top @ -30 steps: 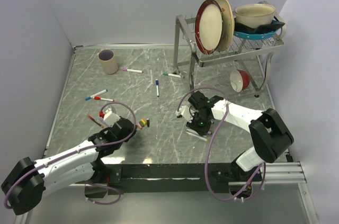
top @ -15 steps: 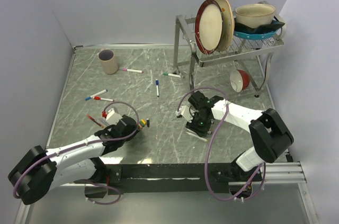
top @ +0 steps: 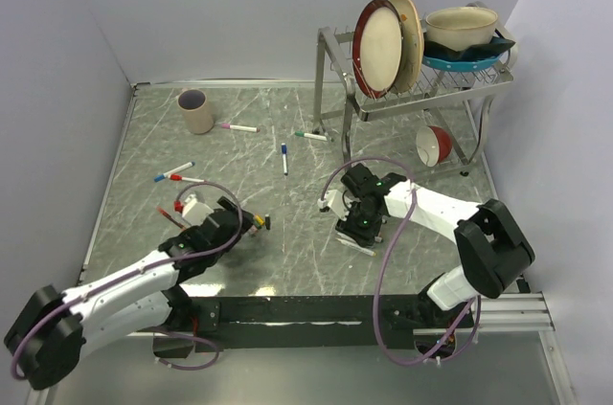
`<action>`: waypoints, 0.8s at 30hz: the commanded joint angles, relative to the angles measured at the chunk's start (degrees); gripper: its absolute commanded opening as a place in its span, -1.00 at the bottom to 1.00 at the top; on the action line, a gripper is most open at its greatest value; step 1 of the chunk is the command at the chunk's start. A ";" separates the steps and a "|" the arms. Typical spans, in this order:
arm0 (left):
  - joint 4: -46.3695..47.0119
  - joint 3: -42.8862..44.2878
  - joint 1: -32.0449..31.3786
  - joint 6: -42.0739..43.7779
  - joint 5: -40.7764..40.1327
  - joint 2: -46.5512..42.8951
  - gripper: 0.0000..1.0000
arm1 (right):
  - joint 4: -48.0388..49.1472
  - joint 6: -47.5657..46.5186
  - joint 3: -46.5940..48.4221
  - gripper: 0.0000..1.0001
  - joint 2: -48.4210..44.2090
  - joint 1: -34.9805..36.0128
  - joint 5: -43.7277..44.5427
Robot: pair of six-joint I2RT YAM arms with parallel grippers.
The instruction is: Open the pen caps
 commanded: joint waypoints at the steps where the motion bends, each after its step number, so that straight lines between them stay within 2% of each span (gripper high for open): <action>1: -4.69 0.26 5.48 1.45 -2.68 -5.18 0.95 | 0.49 -0.32 0.23 -0.07 -3.01 -0.17 -0.78; 5: -6.71 0.61 15.40 3.48 0.40 -6.77 0.99 | 0.58 -0.40 0.14 -0.05 -3.53 -0.17 -0.78; 7: -8.03 2.54 17.79 3.83 0.93 -5.64 0.99 | 0.67 -0.40 0.14 -0.05 -3.89 -0.26 -0.78; 11: -13.38 7.72 22.18 3.04 1.63 2.69 0.98 | 0.75 -0.49 0.05 -0.04 -4.59 -0.35 -0.78; 17: -18.49 15.37 24.56 4.61 3.48 16.66 0.66 | 0.84 -0.58 -0.04 -0.04 -5.56 -0.52 -1.13; 21: -18.67 18.01 25.09 6.11 5.06 21.70 0.44 | 0.93 -0.67 -0.12 -0.04 -6.08 -0.61 -1.22; 24: -18.67 18.10 25.10 6.29 5.24 22.67 0.41 | 0.93 -0.76 -0.12 -0.03 -6.44 -0.70 -1.22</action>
